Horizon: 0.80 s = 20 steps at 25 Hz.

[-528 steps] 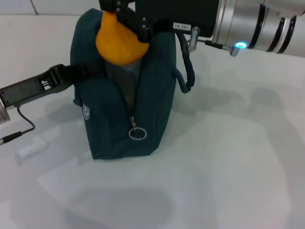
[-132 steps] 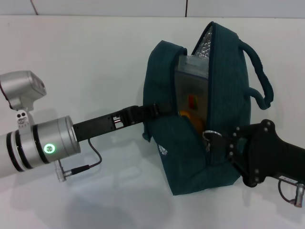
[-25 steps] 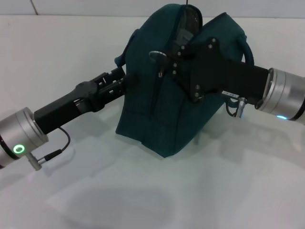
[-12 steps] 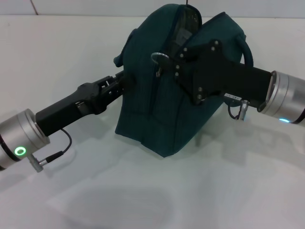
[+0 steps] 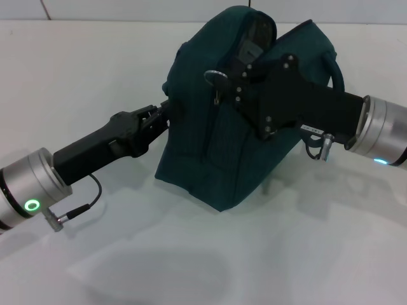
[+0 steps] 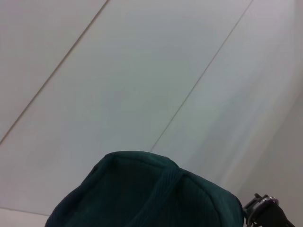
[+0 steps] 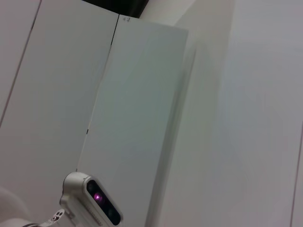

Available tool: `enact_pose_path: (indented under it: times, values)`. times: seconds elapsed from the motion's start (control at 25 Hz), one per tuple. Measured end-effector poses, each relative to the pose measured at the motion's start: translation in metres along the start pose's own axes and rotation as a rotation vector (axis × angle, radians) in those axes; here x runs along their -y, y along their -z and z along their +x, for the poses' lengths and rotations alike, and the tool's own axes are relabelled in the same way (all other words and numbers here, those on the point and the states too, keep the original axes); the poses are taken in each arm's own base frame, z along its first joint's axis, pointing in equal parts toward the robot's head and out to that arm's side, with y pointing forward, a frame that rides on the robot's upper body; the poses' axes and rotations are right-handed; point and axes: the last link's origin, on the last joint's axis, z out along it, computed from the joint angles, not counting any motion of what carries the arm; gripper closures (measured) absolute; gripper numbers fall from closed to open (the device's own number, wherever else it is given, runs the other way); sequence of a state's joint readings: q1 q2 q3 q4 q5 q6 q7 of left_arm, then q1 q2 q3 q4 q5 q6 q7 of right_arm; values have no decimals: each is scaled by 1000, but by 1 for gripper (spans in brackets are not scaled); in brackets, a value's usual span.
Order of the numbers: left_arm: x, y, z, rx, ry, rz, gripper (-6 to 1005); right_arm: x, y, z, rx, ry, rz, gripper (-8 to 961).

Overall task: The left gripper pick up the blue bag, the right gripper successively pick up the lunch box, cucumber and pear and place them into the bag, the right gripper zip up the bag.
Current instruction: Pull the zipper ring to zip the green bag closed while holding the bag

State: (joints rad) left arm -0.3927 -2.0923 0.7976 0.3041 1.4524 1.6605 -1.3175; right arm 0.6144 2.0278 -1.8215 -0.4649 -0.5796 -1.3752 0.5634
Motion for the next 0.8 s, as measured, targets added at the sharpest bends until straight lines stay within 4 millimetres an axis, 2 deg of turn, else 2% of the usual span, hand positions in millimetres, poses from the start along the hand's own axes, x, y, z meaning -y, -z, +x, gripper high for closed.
enact_pose_path:
  times: [0.6, 0.8]
  values:
    - [-3, 0, -7, 21, -25, -10, 944, 8, 3, -11, 74, -74, 39, 942]
    - [-4, -1, -10, 38, -28, -21, 945, 16, 8, -10, 68, -102, 85, 942]
